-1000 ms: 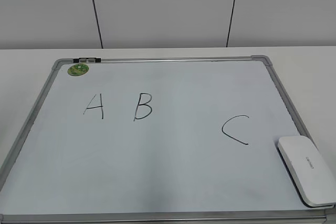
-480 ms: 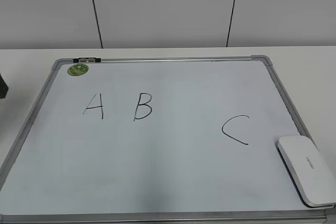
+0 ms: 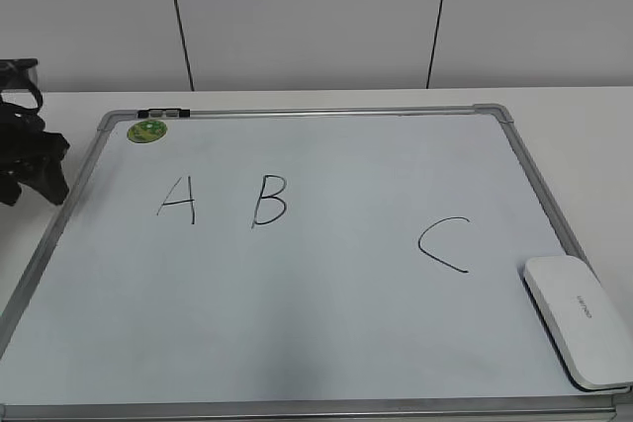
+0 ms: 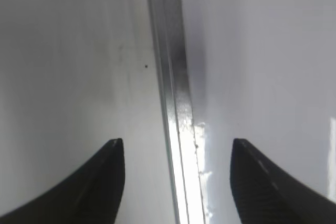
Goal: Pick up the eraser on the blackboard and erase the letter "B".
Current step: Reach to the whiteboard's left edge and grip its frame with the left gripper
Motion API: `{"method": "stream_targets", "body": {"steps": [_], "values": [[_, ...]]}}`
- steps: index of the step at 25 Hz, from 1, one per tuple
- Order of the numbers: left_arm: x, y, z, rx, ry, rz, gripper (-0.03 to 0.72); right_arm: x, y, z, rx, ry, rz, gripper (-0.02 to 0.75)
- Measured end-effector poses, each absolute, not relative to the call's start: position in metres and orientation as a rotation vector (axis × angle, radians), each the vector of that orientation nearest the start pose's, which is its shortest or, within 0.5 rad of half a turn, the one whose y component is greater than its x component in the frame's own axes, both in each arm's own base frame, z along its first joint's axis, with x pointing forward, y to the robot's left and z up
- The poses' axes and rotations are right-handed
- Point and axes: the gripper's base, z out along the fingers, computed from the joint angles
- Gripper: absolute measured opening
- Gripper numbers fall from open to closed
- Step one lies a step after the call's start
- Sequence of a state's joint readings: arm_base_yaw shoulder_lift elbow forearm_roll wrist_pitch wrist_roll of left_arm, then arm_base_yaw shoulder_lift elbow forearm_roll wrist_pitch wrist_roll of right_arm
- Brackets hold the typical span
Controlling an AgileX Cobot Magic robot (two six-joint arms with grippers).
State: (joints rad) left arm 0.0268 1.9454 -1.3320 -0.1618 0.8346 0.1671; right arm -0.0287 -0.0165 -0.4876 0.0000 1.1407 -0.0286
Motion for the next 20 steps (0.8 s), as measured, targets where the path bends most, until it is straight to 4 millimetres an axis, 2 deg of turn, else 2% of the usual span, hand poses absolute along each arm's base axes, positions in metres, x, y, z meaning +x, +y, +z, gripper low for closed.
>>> {"method": "stream_targets", "body": {"steps": [7, 14, 20], "values": [[0.414, 0.004, 0.144, 0.063, 2.982, -0.177, 0.393, -0.01, 0.0, 0.267, 0.0, 2.12, -0.034, 0.587], [0.421, 0.017, 0.129, 0.0, 3.002, -0.25, 0.285, -0.01, 0.0, 0.267, 0.0, 2.12, -0.034, 0.587], [0.422, 0.017, 0.129, -0.009, 2.987, -0.31, 0.267, -0.01, 0.0, 0.267, 0.0, 2.12, -0.034, 0.587]]}}
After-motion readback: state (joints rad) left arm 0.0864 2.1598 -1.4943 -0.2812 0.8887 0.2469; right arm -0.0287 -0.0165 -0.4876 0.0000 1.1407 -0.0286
